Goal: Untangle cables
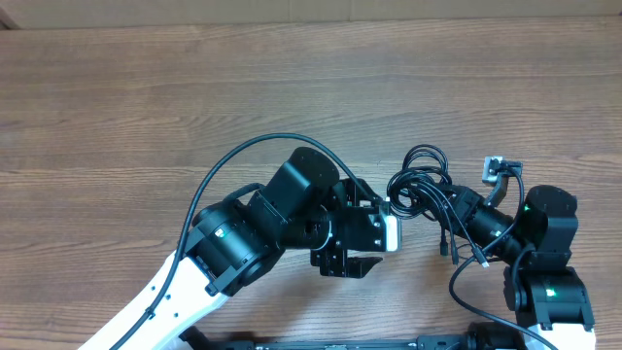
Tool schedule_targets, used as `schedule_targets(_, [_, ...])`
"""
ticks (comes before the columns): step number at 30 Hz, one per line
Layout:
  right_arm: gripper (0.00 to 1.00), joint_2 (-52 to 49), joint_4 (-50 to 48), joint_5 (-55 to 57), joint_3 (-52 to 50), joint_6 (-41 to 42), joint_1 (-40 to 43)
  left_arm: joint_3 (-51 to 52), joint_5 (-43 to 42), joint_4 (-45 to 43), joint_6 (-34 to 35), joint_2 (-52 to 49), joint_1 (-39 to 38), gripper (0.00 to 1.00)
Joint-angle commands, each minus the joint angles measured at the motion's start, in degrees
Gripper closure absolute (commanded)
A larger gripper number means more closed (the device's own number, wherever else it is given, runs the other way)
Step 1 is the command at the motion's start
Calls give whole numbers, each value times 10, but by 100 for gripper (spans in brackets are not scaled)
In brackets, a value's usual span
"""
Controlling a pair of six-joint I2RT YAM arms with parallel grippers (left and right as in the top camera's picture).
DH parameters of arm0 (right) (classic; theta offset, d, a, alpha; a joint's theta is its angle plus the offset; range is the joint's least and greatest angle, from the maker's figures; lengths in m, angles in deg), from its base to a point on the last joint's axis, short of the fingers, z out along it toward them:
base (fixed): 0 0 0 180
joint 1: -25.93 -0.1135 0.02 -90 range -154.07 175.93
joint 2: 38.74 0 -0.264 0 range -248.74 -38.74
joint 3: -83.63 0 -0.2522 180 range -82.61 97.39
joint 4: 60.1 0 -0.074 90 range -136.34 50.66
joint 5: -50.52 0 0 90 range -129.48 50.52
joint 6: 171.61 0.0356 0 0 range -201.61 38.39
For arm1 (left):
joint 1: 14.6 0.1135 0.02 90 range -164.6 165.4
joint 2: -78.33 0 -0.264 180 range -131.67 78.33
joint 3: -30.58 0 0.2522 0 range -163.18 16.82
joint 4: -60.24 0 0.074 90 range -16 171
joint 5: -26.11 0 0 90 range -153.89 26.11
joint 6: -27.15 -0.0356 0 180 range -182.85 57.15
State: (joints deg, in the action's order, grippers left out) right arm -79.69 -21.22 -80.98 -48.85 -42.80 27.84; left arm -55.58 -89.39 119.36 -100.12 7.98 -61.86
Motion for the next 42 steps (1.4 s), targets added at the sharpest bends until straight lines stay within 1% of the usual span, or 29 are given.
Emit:
schedule_targets(1, [96, 3, -6, -10, 6, -28, 4, -9, 35, -25, 149, 11, -3, 0])
schedule_targets(4, [96, 3, -6, -12, 6, -46, 4, -9, 120, -54, 276, 12, -3, 0])
schedule_targets(5, [96, 3, -7, -13, 6, -48, 4, -9, 129, -65, 301, 12, -3, 0])
schedule_targets(7, [96, 3, -19, -23, 6, -48, 4, -9, 106, -90, 330, 12, -3, 0])
schedule_targets(9, [96, 3, -51, -56, 6, -46, 4, -9, 69, -107, 344, 12, -3, 0])
schedule_targets(11, [96, 3, -84, -83, 6, -34, 4, -9, 53, -118, 379, 12, -3, 0])
schedule_targets(12, [96, 3, -100, -87, 6, -17, 4, -9, 53, -121, 404, 12, -3, 0])
schedule_targets(14, [96, 3, -142, -87, 6, 22, 4, -9, 53, -140, 480, 12, -2, 0])
schedule_targets(17, [96, 3, -201, -86, 6, 54, 4, -9, 50, -187, 593, 12, 9, 0])
schedule_targets(18, [96, 3, -234, -83, 6, 66, 4, -9, 48, -202, 618, 12, 11, 4])
schedule_targets(20, [96, 3, -285, -71, 6, 91, 4, -9, 44, -225, 657, 12, 11, 17])
schedule_targets(23, [96, 3, -348, -38, 6, 110, 4, -9, 40, -244, 717, 12, 11, 18])
schedule_targets(24, [96, 3, -359, -33, 6, 110, 4, -9, 26, -259, 737, 12, 11, 20])
schedule_targets(25, [96, 3, -369, -28, 6, 116, 4, -9, 9, -273, 745, 12, 11, 20])
schedule_targets(27, [96, 3, -384, -5, 6, 175, 4, -9, -35, -309, 750, 12, 11, 20])
schedule_targets(28, [96, 3, -401, 0, 6, 186, 4, -9, -61, -326, 751, 12, 11, 20])
schedule_targets(29, [96, 3, -408, 1, 6, 187, 4, -9, -65, -328, 751, 12, 11, 21])
schedule_targets(30, [96, 3, -419, 6, 6, 190, 4, -9, -70, -328, 761, 12, 11, 25])
schedule_targets(31, [96, 3, -423, 10, 6, 200, 4, -9, -72, -328, 765, 12, 11, 26])
schedule_targets(35, [96, 3, -451, 10, 6, 202, 4, -9, -79, -327, 772, 12, 11, 27])
schedule_targets(36, [96, 3, -453, 10, 6, 202, 4, -9, -81, -327, 772, 12, 11, 28])
schedule_targets(37, [96, 3, -453, 10, 6, 202, 4, -9, -87, -328, 772, 12, 11, 36])
schedule_targets(39, [96, 3, -453, 10, 6, 202, 4, -9, -87, -328, 772, 12, 11, 62])
schedule_targets(42, [96, 3, -455, -1, 6, 202, 4, -9, -85, -328, 771, 12, 11, 68])
